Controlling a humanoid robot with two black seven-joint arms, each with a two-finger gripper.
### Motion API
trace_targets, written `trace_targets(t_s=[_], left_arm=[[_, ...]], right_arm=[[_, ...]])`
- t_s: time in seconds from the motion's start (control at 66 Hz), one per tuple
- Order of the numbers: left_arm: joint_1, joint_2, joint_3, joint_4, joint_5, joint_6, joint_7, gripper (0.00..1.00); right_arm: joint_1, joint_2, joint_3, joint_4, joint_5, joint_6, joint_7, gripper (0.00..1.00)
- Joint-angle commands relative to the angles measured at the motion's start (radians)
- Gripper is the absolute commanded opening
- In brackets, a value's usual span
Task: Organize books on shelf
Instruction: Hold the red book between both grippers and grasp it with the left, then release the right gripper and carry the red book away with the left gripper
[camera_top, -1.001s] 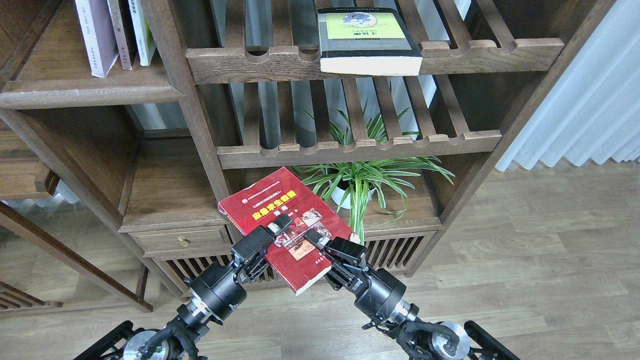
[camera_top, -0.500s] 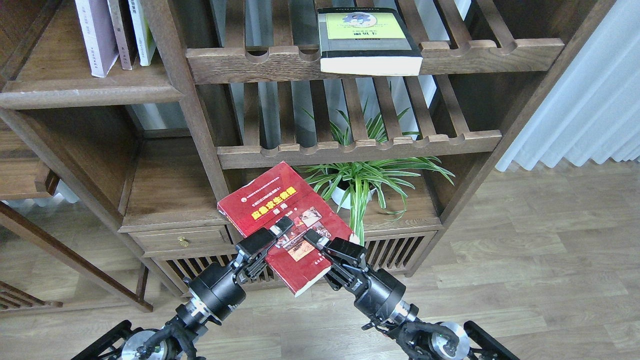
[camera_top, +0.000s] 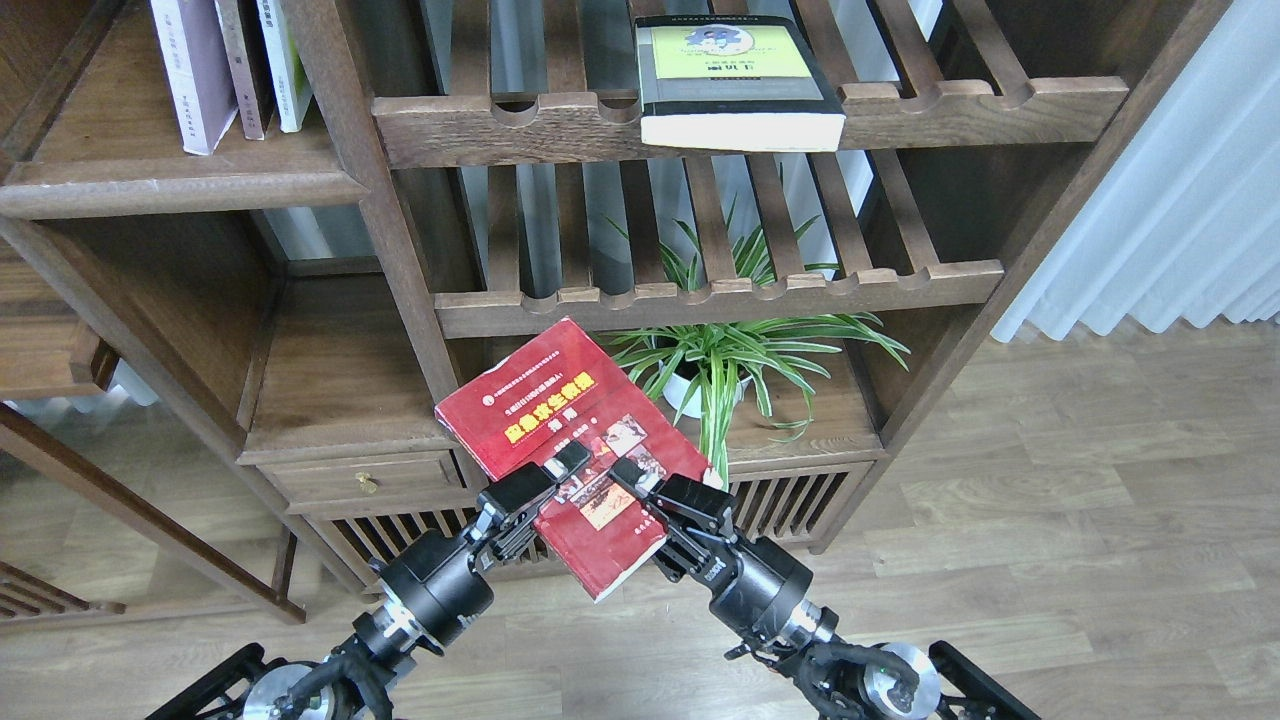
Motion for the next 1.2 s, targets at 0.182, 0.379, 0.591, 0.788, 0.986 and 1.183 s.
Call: trace_targets(t_s=[0.182, 0.379, 0.591, 0.788, 0.986, 1.183], left_arm=[[-0.001, 0.004, -0.004, 0.001, -0.001, 0.000, 0.000, 0.08], [-0.001, 0.027, -0.004, 0.001, -0.001, 0.000, 0.000, 0.08], [-0.001, 0.088, -0.002, 0.001, 0.001, 0.000, 0.014, 0.08], [0.002, 0.177, 0.011, -0.016, 0.002, 0.000, 0.086, 0.08], [0.005, 0.272, 0.014, -0.049, 0.002, 0.000, 0.087, 0.07], [0.007, 0.365, 0.010, -0.051, 0.007, 0.000, 0.098, 0.07]], right_arm=[[-0.002, 0.000, 0.039, 0.001, -0.020, 0.000, 0.000, 0.79], [-0.003, 0.000, 0.084, 0.000, -0.021, 0.000, 0.000, 0.85], [-0.003, 0.000, 0.205, -0.008, -0.024, 0.000, 0.000, 0.88], [0.006, 0.000, 0.242, -0.014, -0.033, 0.000, 0.000, 0.87], [0.035, 0.000, 0.252, -0.049, -0.053, 0.000, 0.009, 0.87], [0.063, 0.000, 0.282, -0.081, -0.124, 0.000, 0.022, 0.87]])
